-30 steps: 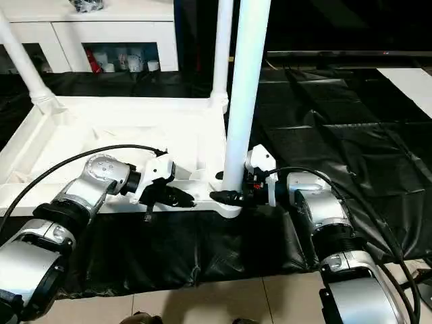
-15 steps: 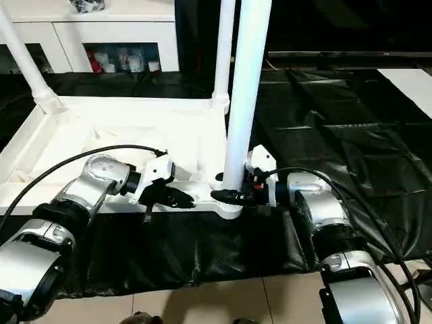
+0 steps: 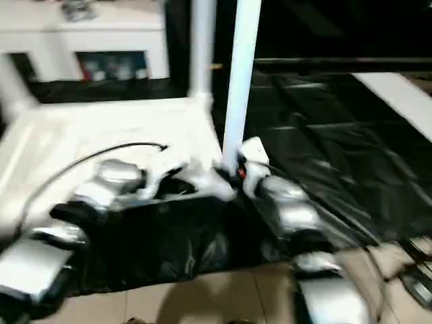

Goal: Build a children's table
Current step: Rotate leg to tighten

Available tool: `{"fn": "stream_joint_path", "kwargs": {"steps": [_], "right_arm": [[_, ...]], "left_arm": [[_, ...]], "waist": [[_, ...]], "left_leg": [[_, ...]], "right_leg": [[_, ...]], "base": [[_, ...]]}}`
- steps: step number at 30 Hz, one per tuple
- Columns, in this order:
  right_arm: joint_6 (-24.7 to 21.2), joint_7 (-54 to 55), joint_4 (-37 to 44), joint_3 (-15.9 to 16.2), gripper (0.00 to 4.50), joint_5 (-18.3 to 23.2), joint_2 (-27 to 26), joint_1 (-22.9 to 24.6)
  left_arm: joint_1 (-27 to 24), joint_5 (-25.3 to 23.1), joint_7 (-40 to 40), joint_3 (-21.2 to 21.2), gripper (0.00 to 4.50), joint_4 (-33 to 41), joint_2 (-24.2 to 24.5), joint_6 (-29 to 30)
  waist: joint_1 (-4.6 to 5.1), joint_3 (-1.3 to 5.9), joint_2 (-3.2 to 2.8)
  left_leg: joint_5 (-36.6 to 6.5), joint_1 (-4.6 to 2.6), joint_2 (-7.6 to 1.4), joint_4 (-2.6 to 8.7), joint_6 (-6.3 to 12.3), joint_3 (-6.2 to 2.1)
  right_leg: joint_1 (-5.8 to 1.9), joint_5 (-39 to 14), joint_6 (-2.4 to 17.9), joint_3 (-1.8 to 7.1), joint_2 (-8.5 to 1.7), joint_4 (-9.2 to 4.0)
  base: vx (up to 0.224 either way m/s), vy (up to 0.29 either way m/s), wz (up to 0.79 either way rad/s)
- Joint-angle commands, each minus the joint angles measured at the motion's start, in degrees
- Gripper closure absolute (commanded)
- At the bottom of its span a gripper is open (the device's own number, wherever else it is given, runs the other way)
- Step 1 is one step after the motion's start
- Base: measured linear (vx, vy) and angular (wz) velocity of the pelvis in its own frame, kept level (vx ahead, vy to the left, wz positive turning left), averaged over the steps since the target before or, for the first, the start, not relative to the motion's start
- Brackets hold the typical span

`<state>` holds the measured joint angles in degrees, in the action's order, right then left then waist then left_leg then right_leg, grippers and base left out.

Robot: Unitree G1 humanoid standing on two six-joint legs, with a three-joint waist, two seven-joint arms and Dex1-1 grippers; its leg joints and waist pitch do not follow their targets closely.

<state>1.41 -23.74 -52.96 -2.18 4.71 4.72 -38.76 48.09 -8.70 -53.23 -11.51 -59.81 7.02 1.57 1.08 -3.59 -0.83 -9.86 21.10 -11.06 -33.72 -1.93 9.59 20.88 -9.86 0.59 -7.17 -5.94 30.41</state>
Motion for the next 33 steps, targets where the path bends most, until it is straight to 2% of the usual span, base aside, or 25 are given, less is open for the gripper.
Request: {"fn": "stream_joint_path", "kwargs": {"steps": [1,2,3,4,5,6,7,8,9,10,11,12,13,14,15,16,17,18,20,25,28,29,32,33], "right_arm": [[-2.65,1.1,-4.12,2.36,2.59,0.93,-6.17,-0.02],[-2.67,1.19,-4.16,2.36,2.59,0.91,-6.25,-0.09],[-2.82,1.92,-4.51,2.27,2.59,0.81,-7.12,-0.92],[-2.67,2.56,-4.96,1.91,2.59,0.58,-7.8,-1.57],[-2.24,0.95,-4.62,2.46,2.59,0.09,-7.95,-1.58],[-1.86,-0.27,-4.39,2.91,2.59,-0.28,-8.01,-1.54],[-1.86,-0.27,-4.39,2.91,2.24,-0.28,-8.01,-1.54],[0.03,-0.76,-4.39,3.09,2.24,-0.95,-7.49,-1.46],[0.04,-0.76,-4.39,3.09,2.03,-0.95,-7.49,-1.46],[1.03,-1.25,-4.4,2.69,1.89,-0.78,-7.05,-1.46],[1.29,-1.72,-4.37,2.31,1.86,-0.46,-6.66,-1.51],[1.64,-3.29,-3.78,2.22,1.79,-0.11,-5.84,-1.35],[1.64,-3.29,-3.78,2.22,1.67,-0.11,-5.84,-1.35],[2.02,-5.25,-3.03,2.15,1.54,0.25,-4.68,-1.19],[1.96,-7.65,-1.98,2.41,1.44,0.58,-3.54,-0.83],[1.96,-9.16,-1.52,2.48,1.41,0.68,-2.87,-0.72],[1.73,-10.85,-0.99,2.61,1.36,0.8,-2.11,-0.55],[1.0,-15.38,0.73,3.33,1.2,1.19,-0.32,0.11],[0.93,-16.88,1.28,3.6,1.0,1.22,0.26,0.36],[-0.31,-31.73,6.14,6.54,0.97,2.54,6.07,2.39],[-2.33,-38.86,8.45,7.71,0.97,3.43,8.42,3.15],[-2.57,-40.04,8.85,7.98,0.97,3.53,8.82,3.3],[-3.79,-47.76,11.49,10.27,0.97,3.74,11.67,4.44],[-4.41,-49.55,11.9,10.98,1.13,3.62,12.36,4.66]], "left_arm": [[3.61,1.88,0.61,-1.06,4.5,2.63,-6.25,-1.34],[3.63,1.89,0.67,-1.07,4.5,2.61,-6.28,-1.33],[3.95,1.76,1.25,-1.31,4.5,2.35,-6.45,-1.63],[4.19,1.23,1.82,-1.39,4.5,2.04,-6.42,-2.06],[4.21,0.8,1.8,-1.44,4.5,1.87,-6.01,-2.56],[4.19,0.5,1.73,-1.44,4.5,1.78,-5.72,-2.88],[4.19,0.5,1.73,-1.44,4.5,1.78,-5.72,-2.88],[3.55,0.1,0.72,-1.66,4.5,2.36,-4.47,-3.44],[3.55,0.09,0.71,-1.67,4.5,2.36,-4.47,-3.44],[3.02,0.01,-0.31,-1.82,4.5,2.83,-3.61,-4.06],[2.67,0.06,-0.77,-1.82,4.5,3.14,-3.06,-4.21],[2.19,0.43,-2.06,-1.72,4.5,3.57,-2.28,-4.93],[2.19,0.43,-2.06,-1.72,4.5,3.57,-2.28,-4.93],[1.66,0.83,-3.22,-1.59,4.5,4.07,-1.24,-5.32],[1.32,1.04,-4.35,-1.59,4.5,4.36,-0.36,-6.23],[1.15,1.13,-4.99,-1.6,4.5,4.47,0.19,-6.83],[1.01,1.33,-5.73,-1.48,4.5,4.58,0.72,-6.76],[0.77,1.62,-7.24,-1.33,4.5,4.84,1.87,-7.39],[0.72,1.65,-7.78,-1.28,4.5,4.86,2.22,-7.81],[-0.11,2.14,-14.71,-1.89,4.5,5.73,5.29,-9.68],[-0.44,2.28,-17.72,-2.39,4.5,5.92,6.41,-10.65],[-0.49,2.35,-18.24,-2.47,4.5,5.95,6.58,-10.83],[-0.99,2.77,-21.94,-3.25,4.5,6.5,7.74,-11.71],[-1.07,2.88,-22.79,-3.4,4.5,6.56,7.99,-11.84]], "waist": [[0.41,2.51,-1.23],[0.32,2.48,-0.04],[0.77,2.2,1.5],[1.25,2.1,1.96],[2.05,1.7,1.64],[2.64,1.37,-1.82],[0.89,1.48,-3.17],[-1.88,1.81,-3.5],[-0.18,3.84,-0.06],[-0.45,3.58,0.18],[-1.52,4.81,1.62],[-2.68,4.97,1.15],[-2.93,5.19,0.86],[-2.82,5.23,-0.16],[-2.92,5.36,-0.41],[-3.2,5.5,-0.69],[-3.1,5.73,-0.49],[-3.36,5.65,-0.41],[-3.49,5.33,-0.41],[-4.49,4.86,-0.21],[-4.77,4.82,-0.06],[-4.83,4.82,0.22],[-5.34,4.95,0.16],[-5.44,4.96,0.24]], "left_leg": [[-49.81,-0.6,-4.68,10.45,-5.4,-2.05],[-49.09,-2.43,-2.98,9.05,-5.37,-0.52],[-42.4,-6.65,0.2,2.47,-3.65,0.17],[-35.12,-7.35,1.42,-0.99,-2.29,0.28],[-26.6,-4.52,1.41,-2.37,-0.76,-0.14],[-36.1,-3.36,-2.0,2.2,-1.98,-1.78],[-45.25,3.94,-4.15,7.87,-3.01,-3.16],[-52.8,1.74,-3.02,11.86,-6.12,-0.37],[-43.02,-3.7,-2.07,6.93,-4.78,-2.25],[-37.09,-2.5,-1.89,4.81,-6.07,-2.57],[-19.58,1.29,-1.18,3.25,-2.76,-1.75],[-5.86,1.86,-1.51,2.99,1.65,-1.28],[-1.85,1.33,-1.54,2.63,3.57,-0.84],[2.45,1.46,-1.9,2.54,6.8,-0.67],[1.62,2.35,-1.6,2.58,8.22,-0.43],[0.1,1.9,-1.69,2.44,8.33,-0.32],[-1.57,1.46,-2.07,2.37,9.08,-0.33],[-1.94,1.6,-2.04,2.41,9.69,-0.22],[-4.93,1.38,-2.34,2.69,9.41,-0.01],[-11.17,1.06,-2.76,3.43,5.56,0.43],[-11.09,0.84,-2.88,3.47,5.07,0.64],[-11.02,0.87,-2.77,3.41,5.06,0.75],[-9.64,0.87,-2.85,3.18,5.78,1.0],[-9.11,0.89,-2.78,3.12,6.03,1.05]], "right_leg": [[-2.64,-16.15,6.93,1.26,-0.87,2.31],[-0.26,-22.61,7.51,1.64,-0.89,-0.41],[4.15,-42.59,3.31,-0.04,-2.78,-7.18],[4.6,-50.63,0.47,-1.27,-4.31,-9.54],[1.68,-56.92,-4.7,-4.24,-5.41,-11.06],[-2.22,-44.72,-4.91,-8.54,-3.71,-8.43],[-8.69,-27.03,-0.34,-3.85,-2.52,7.35],[-4.44,-9.25,2.63,-2.45,1.2,7.89],[-1.31,-16.51,4.48,2.08,-2.96,3.61],[-0.66,-25.83,7.35,3.24,-5.86,0.76],[-3.29,-26.85,7.98,4.35,-6.65,-0.51],[-3.11,-14.41,10.07,4.1,-5.89,0.42],[-2.65,-8.21,11.56,3.87,-5.35,1.07],[-2.51,1.81,14.51,3.56,-4.66,2.35],[-2.76,6.84,14.86,3.23,-3.69,2.95],[-2.38,8.09,15.13,3.25,-3.36,2.98],[-2.2,10.59,16.13,3.39,-3.26,3.25],[-2.34,11.13,16.43,3.16,-3.04,3.2],[-1.99,7.74,16.82,3.26,-3.02,2.92],[-1.72,-2.74,15.5,3.97,-3.0,1.99],[-1.39,-2.24,15.73,4.27,-2.95,2.08],[-1.49,-2.33,15.7,4.29,-2.89,2.0],[-1.38,-0.99,15.78,4.47,-3.04,2.24],[-1.32,-0.51,15.83,4.47,-2.99,2.31]], "base": [[0.0,0.0,0.0],[0.0,0.0,0.0],[0.0,0.0,0.0],[0.0,0.0,0.0],[0.0,0.0,0.0],[0.021,0.052,-0.3],[0.19,0.079,-0.18],[0.19,0.079,-0.18],[0.257,-0.016,0.0],[0.081,-0.097,-0.1],[0.081,-0.097,-0.1],[-0.012,-0.065,-0.19],[0.004,-0.057,-0.03],[0.004,-0.057,-0.03],[0.0,0.0,0.0],[0.0,0.0,0.0],[0.0,0.0,0.0],[0.0,0.0,0.0],[0.0,0.0,0.0],[0.0,0.0,0.0],[0.0,0.0,0.0],[0.0,0.0,0.0],[0.0,0.0,0.0],[0.0,0.0,0.0]]}}
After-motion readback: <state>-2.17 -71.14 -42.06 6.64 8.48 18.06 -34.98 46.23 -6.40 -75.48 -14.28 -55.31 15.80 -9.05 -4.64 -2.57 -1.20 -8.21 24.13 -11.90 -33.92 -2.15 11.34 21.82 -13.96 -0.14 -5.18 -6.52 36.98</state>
